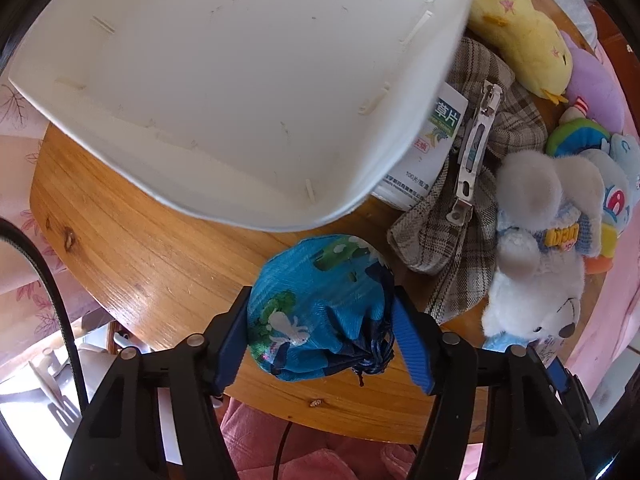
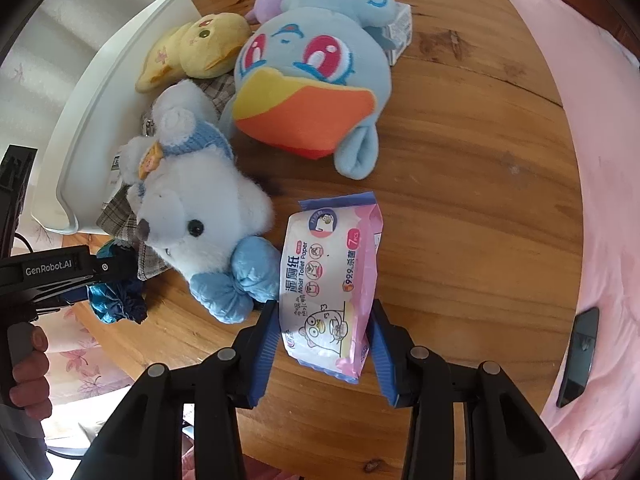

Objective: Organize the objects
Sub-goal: 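Close the left tool on the blue pouch while the right tool grasps the wipes pack, then carry both items over the white tray while the right tool releases the wipes inside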

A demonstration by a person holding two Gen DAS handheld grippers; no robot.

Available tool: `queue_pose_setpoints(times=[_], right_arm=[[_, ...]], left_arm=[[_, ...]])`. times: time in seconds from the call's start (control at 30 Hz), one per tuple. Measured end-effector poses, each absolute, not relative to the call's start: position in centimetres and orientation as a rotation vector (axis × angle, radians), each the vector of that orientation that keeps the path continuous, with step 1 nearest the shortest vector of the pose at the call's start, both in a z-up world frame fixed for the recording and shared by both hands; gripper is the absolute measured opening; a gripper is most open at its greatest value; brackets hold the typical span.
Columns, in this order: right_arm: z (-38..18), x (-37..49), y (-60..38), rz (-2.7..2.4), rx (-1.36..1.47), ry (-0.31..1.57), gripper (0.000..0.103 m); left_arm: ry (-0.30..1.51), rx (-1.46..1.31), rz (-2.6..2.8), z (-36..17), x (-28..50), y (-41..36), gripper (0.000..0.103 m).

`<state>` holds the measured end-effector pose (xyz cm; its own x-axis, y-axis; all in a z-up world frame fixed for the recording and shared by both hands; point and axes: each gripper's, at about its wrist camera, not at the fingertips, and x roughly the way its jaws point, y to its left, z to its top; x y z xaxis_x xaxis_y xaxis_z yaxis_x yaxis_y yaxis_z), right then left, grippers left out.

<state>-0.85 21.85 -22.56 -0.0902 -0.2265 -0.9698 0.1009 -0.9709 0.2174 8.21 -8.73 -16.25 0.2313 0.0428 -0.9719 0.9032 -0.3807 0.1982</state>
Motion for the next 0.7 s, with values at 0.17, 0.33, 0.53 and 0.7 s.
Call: queue_pose_setpoints(times=[0.17,0.33,0.53,0.7], right_arm=[[-22.3,-0.2,23.0,-2.148,1.984,-0.186,0.043],[-21.5,0.7,24.2,-2.147,2.012,-0.232,0.043],[-19.5,1.6,24.2,-2.157,1.974,-0.168,0.043],[-16.9,2.4,23.9,-2.196,1.923,-0.153,0.043]], left_arm=[[0.846,1.703,-1.249,-14.6,8.3,-8.5,0.066],[0.813,1.745,-1.243,-12.5,8.6,-8.1,0.064],[0.754,1.78,-1.265,-8.7,7.9,-7.1,0.064],[0.682,1.798,-1.315,-4.1,8.7,-6.9,0.064]])
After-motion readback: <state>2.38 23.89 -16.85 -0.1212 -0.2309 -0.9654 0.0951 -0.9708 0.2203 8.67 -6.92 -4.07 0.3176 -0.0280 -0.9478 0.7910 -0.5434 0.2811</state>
